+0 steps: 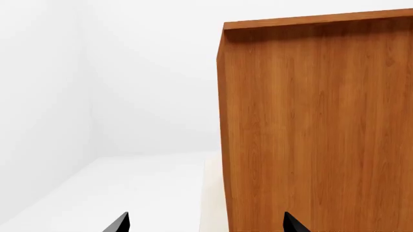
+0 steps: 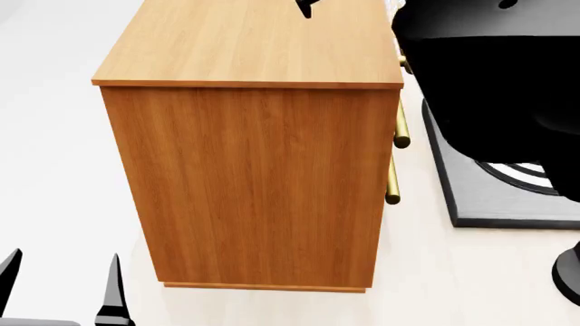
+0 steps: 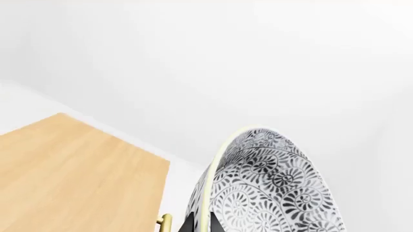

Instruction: Put the bowl on the top of the cabinet.

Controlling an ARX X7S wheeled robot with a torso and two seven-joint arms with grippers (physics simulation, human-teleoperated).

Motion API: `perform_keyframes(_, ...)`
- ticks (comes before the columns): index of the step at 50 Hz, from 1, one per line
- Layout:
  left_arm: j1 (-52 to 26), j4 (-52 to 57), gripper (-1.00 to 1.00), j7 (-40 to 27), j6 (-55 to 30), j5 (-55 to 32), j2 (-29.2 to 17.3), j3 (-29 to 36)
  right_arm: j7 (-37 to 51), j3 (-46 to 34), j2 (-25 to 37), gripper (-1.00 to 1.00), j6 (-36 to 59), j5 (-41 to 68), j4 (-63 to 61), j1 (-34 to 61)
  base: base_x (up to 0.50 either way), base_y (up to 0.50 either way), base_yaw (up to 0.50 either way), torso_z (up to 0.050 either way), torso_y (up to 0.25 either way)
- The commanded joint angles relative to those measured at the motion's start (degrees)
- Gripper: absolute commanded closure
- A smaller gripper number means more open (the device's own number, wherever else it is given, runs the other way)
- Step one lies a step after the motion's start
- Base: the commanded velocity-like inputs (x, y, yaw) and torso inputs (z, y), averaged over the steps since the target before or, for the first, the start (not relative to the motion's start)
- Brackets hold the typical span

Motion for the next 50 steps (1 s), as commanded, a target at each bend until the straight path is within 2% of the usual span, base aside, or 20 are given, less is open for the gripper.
perform_keyframes(1, -0.21, -0.28, -1.00, -0.10, -0.14, -0.02, -0.09, 0.20, -3.92, -4.69, -4.43, 1.00, -1.47, -4.90, 6.53, 8.83, 0.00, 0.00, 0.00, 0.000, 0.000)
perform_keyframes(15, 0.10, 0.08, -1.00, -0.34, -0.19, -0.36, -0.52, -0.04, -0.61, -2.24, -10.44, 1.00, -1.32, -2.17, 10.18, 13.86, 0.00, 0.00, 0.00, 0.000, 0.001)
perform_keyframes(20, 0.34, 0.35, -1.00, -0.34, 0.02, -0.62, -0.82, -0.31, -2.17, -4.04, -11.85, 1.00, -2.55, -3.67, 12.29, 15.61, 0.00, 0.00, 0.00, 0.000, 0.000)
perform_keyframes(25, 0.31, -0.26, -1.00, -0.21, 0.47, -0.61, -0.80, -0.24, -3.98, -5.25, -12.74, 1.00, -4.86, -5.41, 14.68, 16.14, 0.00, 0.00, 0.00, 0.000, 0.000)
perform_keyframes(35, 0.59, -0.93, -1.00, -0.19, 1.15, -0.68, -0.87, -0.25, 0.53, -4.08, -15.99, 1.00, -7.78, -6.58, 16.94, 14.35, 0.00, 0.00, 0.00, 0.000, 0.001)
perform_keyframes(43, 0.93, -0.68, -1.00, -0.33, 1.37, -1.09, -1.19, -0.66, -2.45, -7.07, -17.70, 1.00, -11.01, -9.43, 19.61, 14.43, 0.00, 0.00, 0.00, 0.000, 0.000)
perform_keyframes(50, 0.40, -0.54, -1.00, -0.27, 0.73, -0.95, -1.27, -0.21, 0.53, -5.68, -20.62, 1.00, -11.52, -9.15, 22.95, 14.67, 0.00, 0.00, 0.00, 0.000, 0.000)
